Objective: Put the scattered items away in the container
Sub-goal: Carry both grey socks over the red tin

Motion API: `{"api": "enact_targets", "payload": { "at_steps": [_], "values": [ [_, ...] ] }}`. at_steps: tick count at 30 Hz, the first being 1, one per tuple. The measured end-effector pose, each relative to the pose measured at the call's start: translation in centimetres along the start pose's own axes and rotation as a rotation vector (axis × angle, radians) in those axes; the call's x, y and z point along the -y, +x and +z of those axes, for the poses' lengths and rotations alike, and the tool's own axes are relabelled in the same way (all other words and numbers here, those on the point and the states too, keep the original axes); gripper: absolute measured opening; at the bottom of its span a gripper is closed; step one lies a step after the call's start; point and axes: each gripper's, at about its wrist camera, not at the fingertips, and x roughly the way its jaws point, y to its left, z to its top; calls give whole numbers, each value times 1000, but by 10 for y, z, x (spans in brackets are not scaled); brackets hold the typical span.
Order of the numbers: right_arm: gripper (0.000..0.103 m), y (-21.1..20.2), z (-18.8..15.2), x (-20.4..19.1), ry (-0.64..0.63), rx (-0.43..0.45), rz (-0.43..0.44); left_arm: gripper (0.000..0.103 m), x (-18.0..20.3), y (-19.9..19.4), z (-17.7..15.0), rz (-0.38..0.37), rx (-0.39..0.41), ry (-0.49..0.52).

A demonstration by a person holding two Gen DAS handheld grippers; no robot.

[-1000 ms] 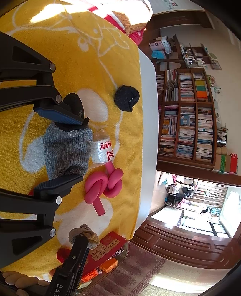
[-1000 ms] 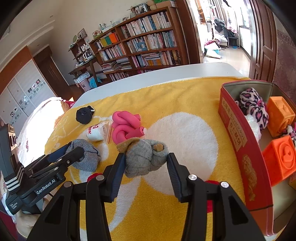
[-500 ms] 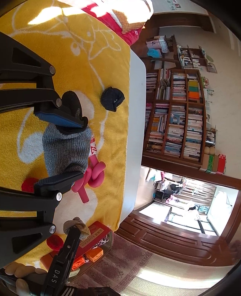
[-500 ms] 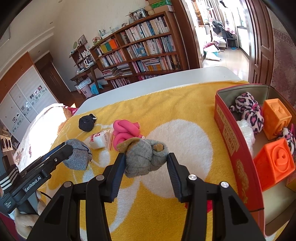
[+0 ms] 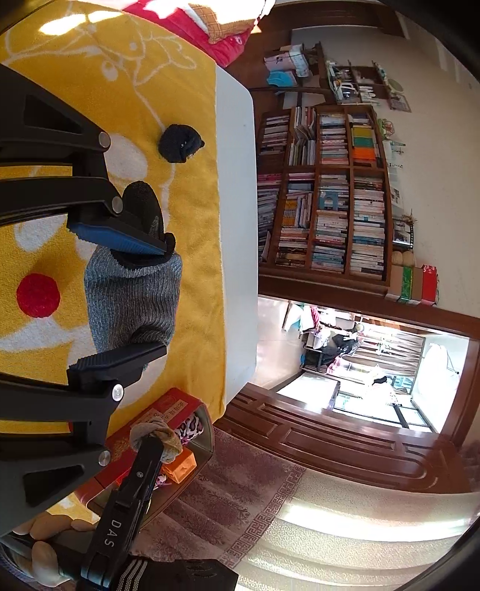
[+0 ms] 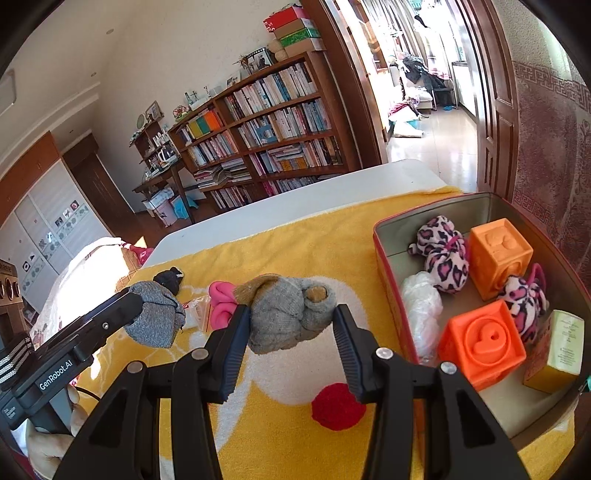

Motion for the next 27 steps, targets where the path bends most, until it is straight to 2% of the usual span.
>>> {"api": "enact_targets", "payload": {
  "at_steps": [15, 27],
  "values": [
    [50, -55, 23, 100, 149, 121, -128, 49, 102, 32, 33, -148, -2, 109],
    [50, -65, 26, 141, 206, 139, -156, 49, 169, 68, 44, -238, -30, 166]
  ]
}}
